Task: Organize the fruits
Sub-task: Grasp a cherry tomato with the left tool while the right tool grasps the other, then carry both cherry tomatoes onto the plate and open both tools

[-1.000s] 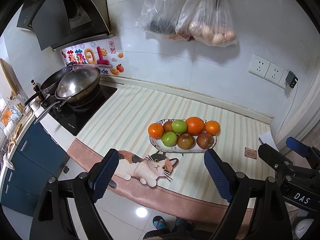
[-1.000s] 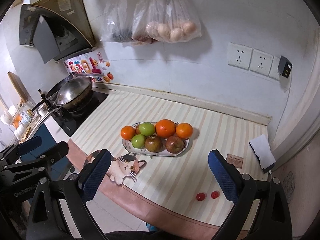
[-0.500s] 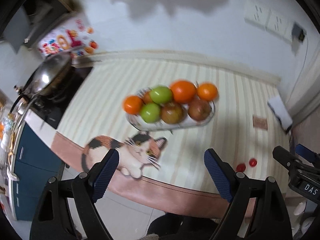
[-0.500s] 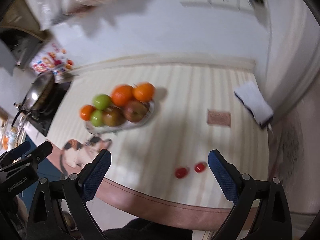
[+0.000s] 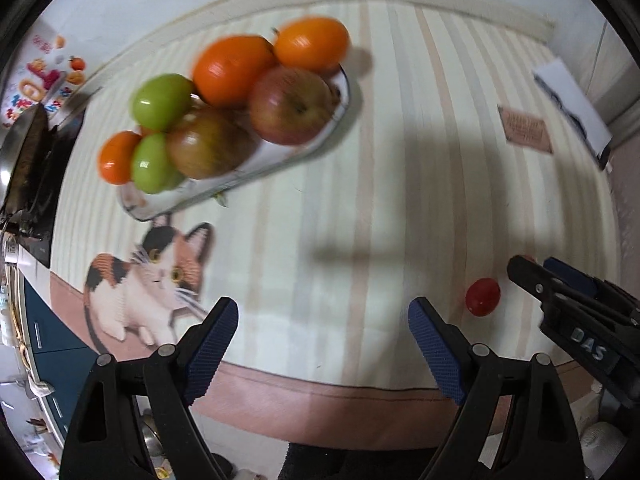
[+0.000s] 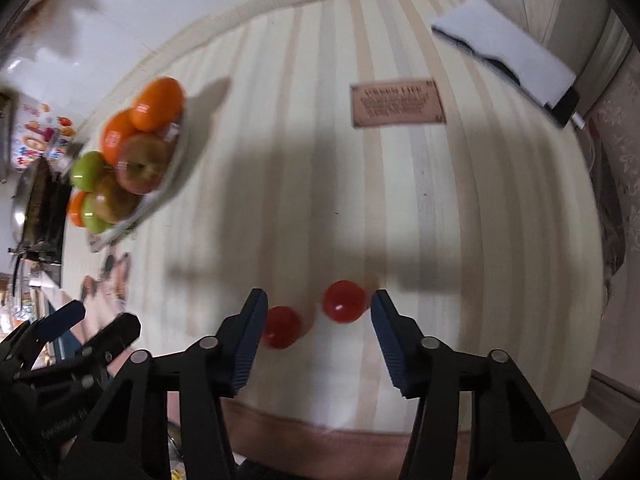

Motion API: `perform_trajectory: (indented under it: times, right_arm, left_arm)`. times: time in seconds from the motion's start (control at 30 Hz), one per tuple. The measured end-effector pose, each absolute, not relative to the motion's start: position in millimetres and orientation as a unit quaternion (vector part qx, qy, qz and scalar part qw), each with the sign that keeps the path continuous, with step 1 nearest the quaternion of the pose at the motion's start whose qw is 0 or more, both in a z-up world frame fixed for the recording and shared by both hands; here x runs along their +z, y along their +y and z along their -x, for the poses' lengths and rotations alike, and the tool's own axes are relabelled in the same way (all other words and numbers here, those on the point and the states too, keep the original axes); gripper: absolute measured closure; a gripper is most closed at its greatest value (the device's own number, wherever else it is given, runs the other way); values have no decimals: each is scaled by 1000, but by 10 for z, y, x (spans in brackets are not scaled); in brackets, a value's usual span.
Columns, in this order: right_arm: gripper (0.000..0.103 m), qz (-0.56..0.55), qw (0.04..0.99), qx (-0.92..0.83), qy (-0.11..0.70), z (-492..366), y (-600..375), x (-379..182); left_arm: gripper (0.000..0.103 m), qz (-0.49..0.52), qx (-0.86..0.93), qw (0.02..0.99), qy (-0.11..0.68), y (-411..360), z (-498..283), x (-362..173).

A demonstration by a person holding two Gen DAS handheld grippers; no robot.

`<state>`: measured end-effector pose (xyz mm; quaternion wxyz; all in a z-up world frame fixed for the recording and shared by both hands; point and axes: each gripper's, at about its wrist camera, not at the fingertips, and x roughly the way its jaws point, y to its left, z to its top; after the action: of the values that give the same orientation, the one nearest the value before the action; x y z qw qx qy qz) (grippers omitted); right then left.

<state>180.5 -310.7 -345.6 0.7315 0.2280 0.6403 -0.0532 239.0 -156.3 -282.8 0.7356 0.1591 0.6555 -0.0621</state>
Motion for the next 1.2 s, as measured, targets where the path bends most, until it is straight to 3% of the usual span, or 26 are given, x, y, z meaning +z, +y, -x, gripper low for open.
perform_trajectory:
  times: [0.07, 0.2, 0.57, 0.83, 0.97, 1.1, 1.2]
  right_arm:
    - [55, -222, 722, -59, 653, -1821, -3095, -3596]
    - [74, -184, 739, -56, 645, -1834, -2997, -3597]
    - [74, -214, 735, -84, 637, -1610, -3314, -3522]
    - [74, -227, 736, -120, 626, -1466, -3546, -3435]
    - [74, -229, 736, -130, 624, -1422, -3654, -3399]
    - [74, -229, 736, -137, 622, -1408, -3662, -3384]
    - [74, -227, 738, -140, 620, -1393, -3681, -3357]
  left_arm:
    - [16, -163, -63, 729, 662, -1611, -2397, -2907]
    - [16, -163, -73, 719, 671, -1710, -2393, -3015]
    - [16, -178, -159, 696, 677, -2211, -2247, -3117]
    - [40, -198, -207, 676, 679, -2606, -2129, -3257]
    - [65, -206, -225, 667, 680, -2799, -2051, -3337]
    - [77, -218, -235, 669, 671, -2887, -2000, -3368]
    - [77, -214, -243, 669, 670, -2965, -1920, -3416]
